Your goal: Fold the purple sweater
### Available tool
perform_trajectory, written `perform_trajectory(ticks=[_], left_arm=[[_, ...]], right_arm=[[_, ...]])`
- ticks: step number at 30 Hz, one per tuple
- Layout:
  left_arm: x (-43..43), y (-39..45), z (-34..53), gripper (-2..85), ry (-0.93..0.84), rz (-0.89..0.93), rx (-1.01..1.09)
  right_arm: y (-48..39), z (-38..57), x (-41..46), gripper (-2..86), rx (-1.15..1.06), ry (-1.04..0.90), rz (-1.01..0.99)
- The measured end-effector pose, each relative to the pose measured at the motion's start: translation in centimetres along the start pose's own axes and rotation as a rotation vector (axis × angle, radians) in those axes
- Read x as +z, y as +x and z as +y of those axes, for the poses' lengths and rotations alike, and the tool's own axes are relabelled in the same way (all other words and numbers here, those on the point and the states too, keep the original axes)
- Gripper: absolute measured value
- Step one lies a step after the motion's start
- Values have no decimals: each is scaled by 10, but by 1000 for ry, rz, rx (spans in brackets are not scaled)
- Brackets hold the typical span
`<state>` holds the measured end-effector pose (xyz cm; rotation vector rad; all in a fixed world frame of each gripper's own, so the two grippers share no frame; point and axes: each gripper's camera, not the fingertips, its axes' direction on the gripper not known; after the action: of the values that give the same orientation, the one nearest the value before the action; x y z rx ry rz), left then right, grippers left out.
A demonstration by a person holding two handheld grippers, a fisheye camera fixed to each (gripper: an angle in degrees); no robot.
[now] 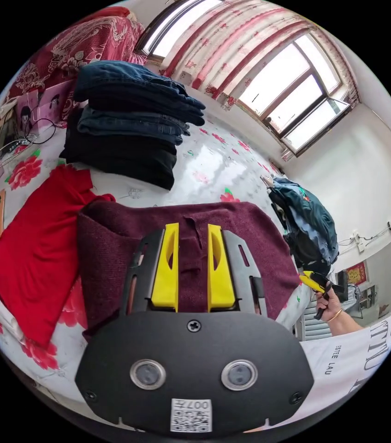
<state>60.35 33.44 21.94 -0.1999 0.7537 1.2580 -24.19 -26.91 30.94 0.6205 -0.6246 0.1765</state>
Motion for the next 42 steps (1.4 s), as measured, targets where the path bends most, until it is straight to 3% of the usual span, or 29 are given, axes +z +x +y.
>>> perform_trajectory(ticks=[5,8,12,15,18,21,23,25,29,31,33,38,42], left_arm=[[-28,2,7,80,-27,-134,19],[-41,-7,20,75,-78,-180,-49],[-53,-10,43,69,-123,-201,-155],[-54,-5,52,62,-146,-192,-201],[-54,6,49,59,-151,-184,-195],[-54,20,39,59,-139,-169,-162],[-51,28,32,59,-137,-157,-142],[-46,35,26,59,-141,-133,-124],[-28,50,15,60,-188,-66,-88],[-17,57,14,64,-233,-26,-64],[-2,71,16,73,-298,12,-6],[32,111,28,85,-436,85,142],[51,141,32,85,-499,119,249]], right_arm=[[84,-1,-36,96,313,226,127],[120,-9,-21,92,439,231,112],[118,-20,1,65,484,310,157],[96,-52,35,34,356,214,-30],[17,-80,67,11,24,130,-109],[-102,-69,109,5,-452,-101,-219],[-191,-15,156,4,-844,-385,-258],[-228,34,199,6,-1016,-618,-244],[-235,123,293,22,-1075,-1008,-97],[-232,131,307,34,-1045,-1043,-107],[-232,112,306,44,-979,-950,-120],[-195,-16,285,68,-483,-397,-121],[-195,-61,311,71,-361,-250,-38]])
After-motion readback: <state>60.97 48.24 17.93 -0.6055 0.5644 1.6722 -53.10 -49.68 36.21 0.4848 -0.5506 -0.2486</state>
